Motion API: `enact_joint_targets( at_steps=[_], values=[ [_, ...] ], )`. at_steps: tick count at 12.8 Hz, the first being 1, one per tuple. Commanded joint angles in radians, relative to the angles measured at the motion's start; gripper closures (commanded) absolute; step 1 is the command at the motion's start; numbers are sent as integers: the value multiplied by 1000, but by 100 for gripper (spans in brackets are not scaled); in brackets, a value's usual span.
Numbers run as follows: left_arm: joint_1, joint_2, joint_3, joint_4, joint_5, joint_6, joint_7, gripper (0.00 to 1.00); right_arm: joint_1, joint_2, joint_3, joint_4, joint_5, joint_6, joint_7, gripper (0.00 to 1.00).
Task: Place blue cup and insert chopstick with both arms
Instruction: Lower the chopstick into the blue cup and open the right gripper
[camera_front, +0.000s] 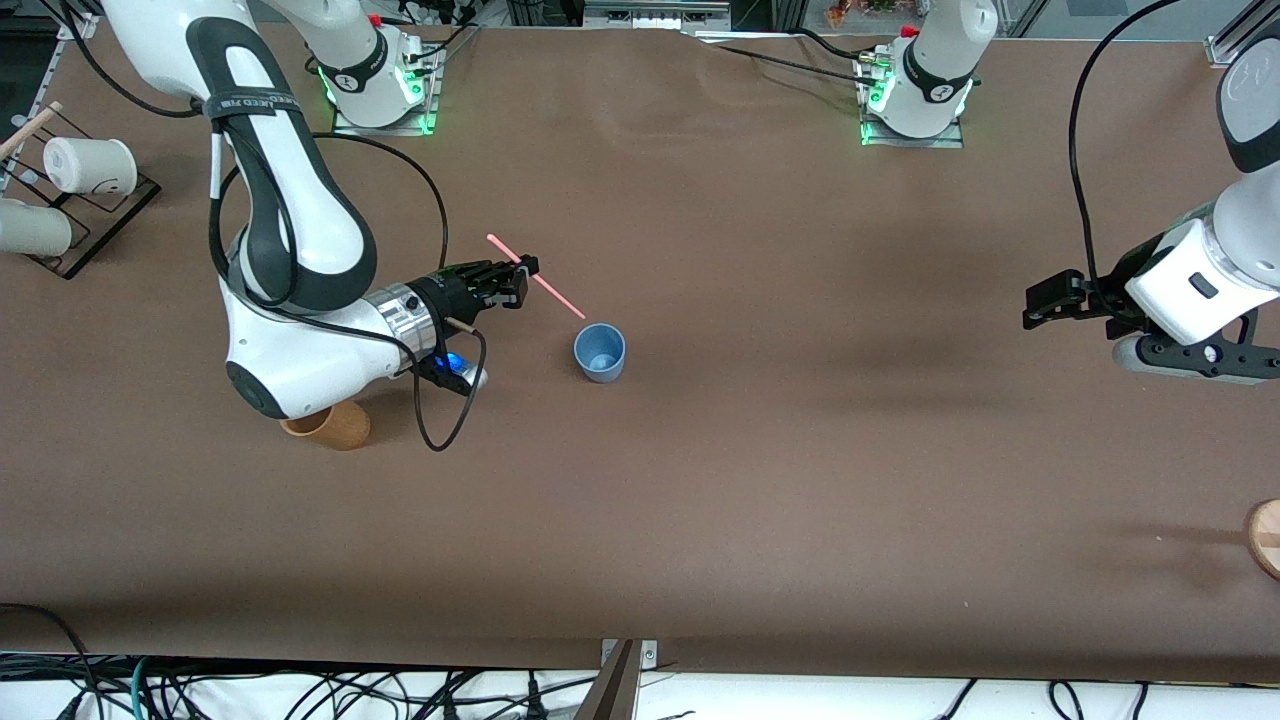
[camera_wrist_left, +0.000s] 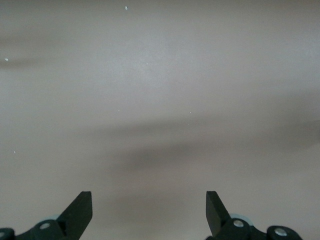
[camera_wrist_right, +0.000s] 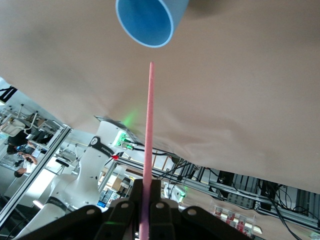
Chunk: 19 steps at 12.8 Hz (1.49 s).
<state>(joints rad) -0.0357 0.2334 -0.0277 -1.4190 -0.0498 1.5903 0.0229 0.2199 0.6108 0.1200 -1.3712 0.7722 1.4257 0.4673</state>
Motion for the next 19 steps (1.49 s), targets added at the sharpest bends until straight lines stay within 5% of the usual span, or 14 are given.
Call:
enact_joint_targets(
  at_steps=[1, 7, 8, 9, 13, 19],
  values=[
    [5, 14, -3, 29, -15, -7, 15, 0, 31, 23, 3, 1, -27, 80, 19, 100],
    [-4, 15, -4, 31, -18, -7, 11, 0, 82, 70, 3, 1, -82, 189, 19, 100],
    [-3, 15, -4, 31, -18, -7, 14, 0, 82, 75, 3, 1, -93, 197, 19, 68],
    [-3, 15, -4, 32, -18, -7, 15, 0, 82, 81, 1, 3, -96, 208, 16, 2],
    [-6, 15, -4, 32, -16, -7, 14, 0, 85, 58, 1, 66, -169, 197, 8, 0],
    [-9, 15, -6, 32, -18, -7, 11, 0, 65, -80, -29, 129, -500, 196, -113, 0]
  ],
)
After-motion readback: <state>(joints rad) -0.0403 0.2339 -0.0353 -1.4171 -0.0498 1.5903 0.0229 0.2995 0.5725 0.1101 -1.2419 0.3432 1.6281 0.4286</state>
